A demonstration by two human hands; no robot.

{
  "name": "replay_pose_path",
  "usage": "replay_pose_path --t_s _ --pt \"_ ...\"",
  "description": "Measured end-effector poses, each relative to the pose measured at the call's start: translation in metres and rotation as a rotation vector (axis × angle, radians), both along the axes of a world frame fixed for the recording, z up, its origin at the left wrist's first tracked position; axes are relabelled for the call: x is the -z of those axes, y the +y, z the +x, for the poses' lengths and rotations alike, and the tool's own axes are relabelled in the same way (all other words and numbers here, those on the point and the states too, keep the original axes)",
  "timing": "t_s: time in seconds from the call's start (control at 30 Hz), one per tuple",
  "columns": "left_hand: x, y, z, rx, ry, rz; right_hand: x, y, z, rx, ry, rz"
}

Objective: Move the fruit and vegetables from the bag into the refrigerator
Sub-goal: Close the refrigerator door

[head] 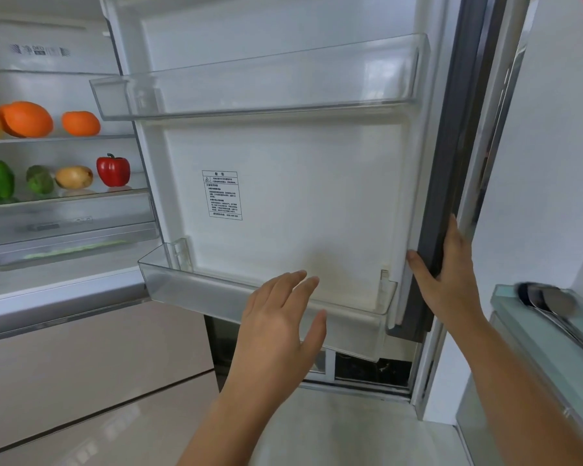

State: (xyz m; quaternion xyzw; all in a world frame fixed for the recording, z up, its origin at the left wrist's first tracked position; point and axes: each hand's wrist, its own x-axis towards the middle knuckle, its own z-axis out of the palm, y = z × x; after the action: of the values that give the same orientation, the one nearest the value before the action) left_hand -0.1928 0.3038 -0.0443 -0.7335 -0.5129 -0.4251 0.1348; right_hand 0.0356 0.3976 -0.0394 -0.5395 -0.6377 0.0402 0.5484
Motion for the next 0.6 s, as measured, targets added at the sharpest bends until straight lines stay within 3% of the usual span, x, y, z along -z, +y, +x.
replay_pose_path --t_s 0.6 --pt "0.015 -0.107 -0.040 -0.076 0.016 -0.056 0.012 -0.119 -0.074 0.181 -0.048 0.092"
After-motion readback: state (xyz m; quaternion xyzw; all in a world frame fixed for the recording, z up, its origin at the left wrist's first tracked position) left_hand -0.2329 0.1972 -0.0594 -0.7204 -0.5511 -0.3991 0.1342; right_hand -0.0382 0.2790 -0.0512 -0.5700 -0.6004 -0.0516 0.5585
